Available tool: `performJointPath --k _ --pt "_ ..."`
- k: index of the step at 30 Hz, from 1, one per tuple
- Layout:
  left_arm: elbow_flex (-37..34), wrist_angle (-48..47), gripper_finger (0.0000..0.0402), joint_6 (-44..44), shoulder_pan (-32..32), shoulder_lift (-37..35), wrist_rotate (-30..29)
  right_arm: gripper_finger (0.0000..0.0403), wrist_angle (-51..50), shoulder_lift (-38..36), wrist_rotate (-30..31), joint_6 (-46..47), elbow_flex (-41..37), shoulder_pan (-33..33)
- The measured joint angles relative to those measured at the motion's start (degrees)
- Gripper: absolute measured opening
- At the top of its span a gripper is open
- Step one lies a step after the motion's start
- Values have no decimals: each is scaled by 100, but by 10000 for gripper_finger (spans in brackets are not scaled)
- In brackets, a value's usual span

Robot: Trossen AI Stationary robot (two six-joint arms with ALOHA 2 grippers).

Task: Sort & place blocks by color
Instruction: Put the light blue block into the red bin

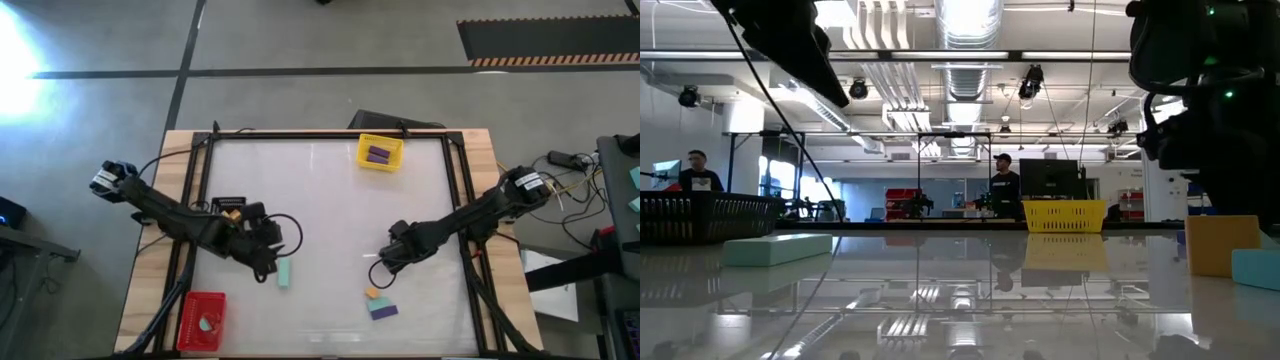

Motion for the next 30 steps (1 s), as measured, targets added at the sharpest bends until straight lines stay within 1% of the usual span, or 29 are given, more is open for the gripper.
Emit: performJointPath --k 6,10,12,15,18,21,26,30 --pt "0 296 235 7 -27 5 1 123 74 -41 6 -101 3 -2" --pt "-2 571 235 12 -67 8 -3 122 60 -61 -2 -432 75 1" --pt "-10 705 235 13 -91 8 -1 122 105 -110 -3 -756 186 7" --pt "-92 1090 235 23 -122 8 -6 122 480 -196 115 -1346 400 20" --pt "-309 1755 235 180 -140 8 -6 122 1337 -254 482 -2239 533 23" --pt "-599 2565 235 463 -144 10 -8 122 2569 -286 776 -3355 555 20" --pt "-995 3724 235 757 -144 10 -3 122 4692 -286 1039 -5404 427 20" --pt "-1334 4964 235 1079 -142 12 -3 122 6351 -238 1150 -6705 254 4"
